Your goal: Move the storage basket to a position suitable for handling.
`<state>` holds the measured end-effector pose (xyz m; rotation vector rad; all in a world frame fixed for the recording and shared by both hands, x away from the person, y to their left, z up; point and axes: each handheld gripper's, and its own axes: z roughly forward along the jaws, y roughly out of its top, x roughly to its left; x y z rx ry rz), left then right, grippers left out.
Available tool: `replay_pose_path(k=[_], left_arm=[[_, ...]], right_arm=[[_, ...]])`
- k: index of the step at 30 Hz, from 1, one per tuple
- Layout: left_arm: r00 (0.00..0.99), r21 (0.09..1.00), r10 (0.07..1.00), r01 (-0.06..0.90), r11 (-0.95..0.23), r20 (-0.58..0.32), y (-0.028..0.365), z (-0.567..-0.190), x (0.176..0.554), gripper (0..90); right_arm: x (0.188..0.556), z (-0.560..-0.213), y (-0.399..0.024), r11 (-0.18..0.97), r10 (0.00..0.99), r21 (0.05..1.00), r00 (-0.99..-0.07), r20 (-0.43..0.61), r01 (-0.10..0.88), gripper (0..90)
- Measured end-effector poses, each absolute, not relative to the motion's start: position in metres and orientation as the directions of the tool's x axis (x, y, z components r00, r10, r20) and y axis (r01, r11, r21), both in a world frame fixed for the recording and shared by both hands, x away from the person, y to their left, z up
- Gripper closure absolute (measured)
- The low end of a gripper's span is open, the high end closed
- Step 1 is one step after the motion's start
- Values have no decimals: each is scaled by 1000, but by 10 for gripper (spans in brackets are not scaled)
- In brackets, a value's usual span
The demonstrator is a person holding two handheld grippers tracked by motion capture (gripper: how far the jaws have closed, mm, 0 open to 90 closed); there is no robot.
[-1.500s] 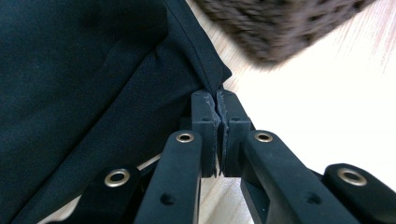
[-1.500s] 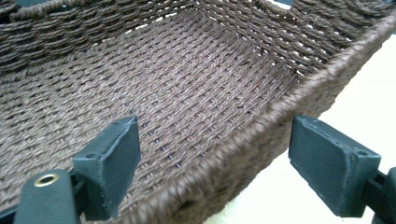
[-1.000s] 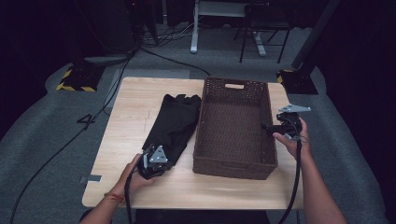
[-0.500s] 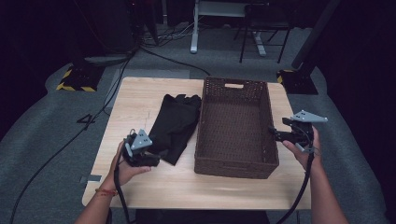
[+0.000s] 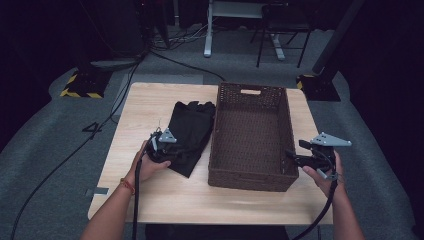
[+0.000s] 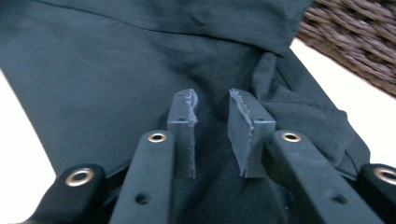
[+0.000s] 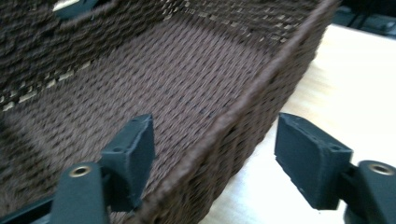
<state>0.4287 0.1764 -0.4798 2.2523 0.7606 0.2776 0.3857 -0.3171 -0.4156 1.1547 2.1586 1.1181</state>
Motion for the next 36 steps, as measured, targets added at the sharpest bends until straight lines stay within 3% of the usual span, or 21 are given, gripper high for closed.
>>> replay_pose_path(k=[3,12,14,17,19,21,23,27,31,33,36], left_arm=[[822,705,569,411,-578,-13,167,-483,417,765],[873,690,488,363,-626,-17,155,-480,371,751],[859,689,512,372,-622,-2,158,-477,365,657],[831,703,556,395,-592,1,166,-471,362,418],[771,739,637,427,-521,4,180,-461,363,255],[721,757,693,450,-474,4,193,-456,370,180],[668,775,743,496,-392,-52,206,-453,383,163],[601,740,798,558,-375,-48,213,-457,415,159],[575,696,812,624,-355,-101,204,-469,440,163],[576,673,817,616,-410,-29,195,-478,447,163],[585,662,810,627,-411,-50,190,-486,452,162]], right_arm=[[386,-423,-309,361,827,802,-561,-40,475,300],[381,-425,-307,340,826,809,-564,-13,479,308],[381,-425,-307,338,828,810,-561,-14,479,302],[380,-425,-307,336,830,811,-558,-15,479,308],[380,-425,-306,340,828,811,-560,-17,477,312],[381,-425,-306,339,825,810,-565,-12,478,308],[381,-424,-305,351,818,804,-575,-14,480,291],[383,-423,-301,372,809,794,-588,-24,480,274],[384,-424,-300,371,807,795,-590,-21,480,267],[384,-424,-301,365,808,797,-589,-15,481,263],[384,-424,-301,365,809,797,-587,-16,481,263]])
